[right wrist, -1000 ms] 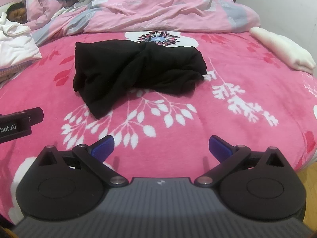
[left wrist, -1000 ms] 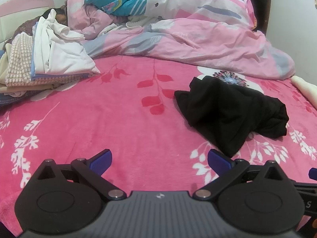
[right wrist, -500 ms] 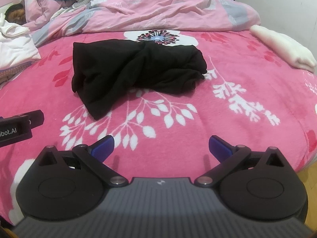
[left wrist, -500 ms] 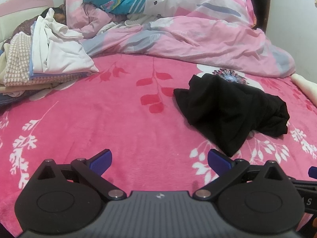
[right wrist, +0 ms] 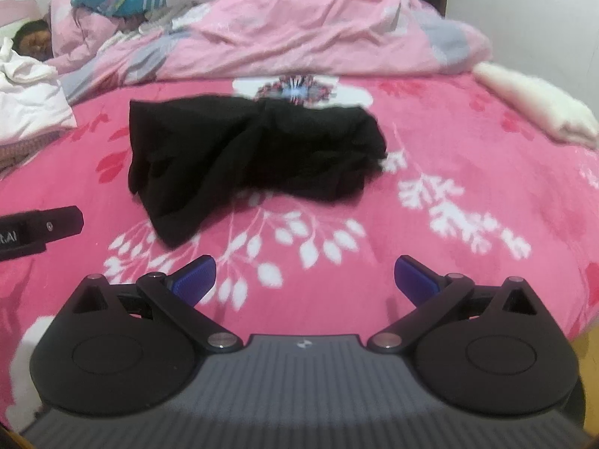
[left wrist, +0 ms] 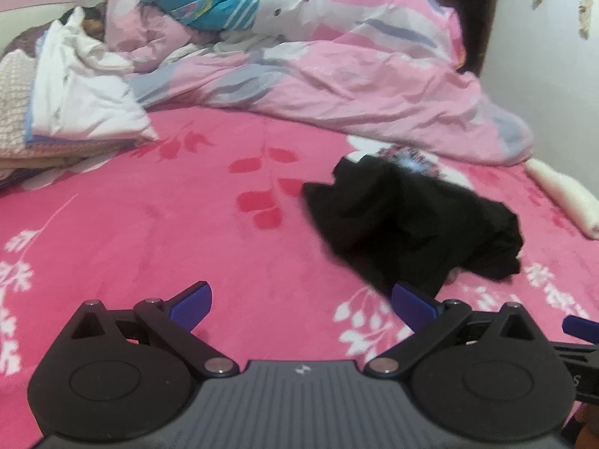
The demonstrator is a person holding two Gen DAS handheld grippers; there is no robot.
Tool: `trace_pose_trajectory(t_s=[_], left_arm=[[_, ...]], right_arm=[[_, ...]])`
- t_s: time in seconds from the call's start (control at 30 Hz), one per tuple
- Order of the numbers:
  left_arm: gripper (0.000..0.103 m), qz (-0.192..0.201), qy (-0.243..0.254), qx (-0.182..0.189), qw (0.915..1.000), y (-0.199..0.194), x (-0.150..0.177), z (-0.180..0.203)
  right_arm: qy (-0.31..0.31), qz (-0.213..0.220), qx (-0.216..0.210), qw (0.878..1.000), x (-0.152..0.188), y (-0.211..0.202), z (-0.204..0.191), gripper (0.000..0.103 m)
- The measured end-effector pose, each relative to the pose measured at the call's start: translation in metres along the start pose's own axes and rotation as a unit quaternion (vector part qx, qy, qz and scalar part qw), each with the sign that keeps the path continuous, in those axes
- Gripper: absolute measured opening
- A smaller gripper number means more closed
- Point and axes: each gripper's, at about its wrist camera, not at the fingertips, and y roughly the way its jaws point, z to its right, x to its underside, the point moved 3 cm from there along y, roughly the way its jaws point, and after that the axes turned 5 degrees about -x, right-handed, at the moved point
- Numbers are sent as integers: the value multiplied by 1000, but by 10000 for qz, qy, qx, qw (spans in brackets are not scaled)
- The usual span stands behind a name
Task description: Fold clothes
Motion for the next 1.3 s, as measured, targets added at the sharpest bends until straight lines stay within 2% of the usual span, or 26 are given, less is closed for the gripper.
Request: trace_pose_trajectory(t_s=[0.2,0.37,0.47,0.53,0.6,0.73,0.83,0.9,0.93,0.97,1.0,1.03,1.07,1.2,1.3], left_arm=[[103,348,180,535,9978,12,-18,13],[103,528,385,1015,9927,29,-36,29],[102,699,472,1193,9893,40,-45,38],[99,637,507,1216,9892,51,-49,42],[85,538,537,1218,9896,63,-51,46],[66,315,569,1257,9899,82,-51,52],[46,263,591,1294,9895,86,-48,54],[24,256,623,1313,9890,85,-45,56],[20,258,645,1318,9888,84,-44,56],[16,276,669,1316,9887,83,-44,57],[14,305,696,1310,9885,81,-44,57],[12,334,708,1315,9882,78,-44,57],[11,365,708,1332,9879,75,-44,56],[9,497,725,1429,9858,54,-42,53],[8,555,729,1536,9839,38,-38,47]], right_arm=[[-187,566,129,9981,-19,8,18,102],[-245,976,5,9949,-55,27,30,102],[-136,980,-245,9948,-71,47,32,102],[-62,975,-416,9943,-81,61,34,102],[19,937,-570,9940,-90,75,34,101],[6,807,-865,9930,-98,95,28,97],[-186,650,-972,9930,-98,106,19,79],[-217,470,-992,9937,-95,113,16,55],[-188,437,-1022,9936,-94,113,16,51],[-149,417,-1057,9934,-93,112,17,44],[-110,420,-1090,9931,-92,111,18,33],[-71,428,-1122,9927,-92,108,19,28],[-18,447,-1164,9922,-91,105,21,18],[199,539,-1363,9890,-86,83,28,5],[353,612,-1530,9857,-80,61,33,2]])
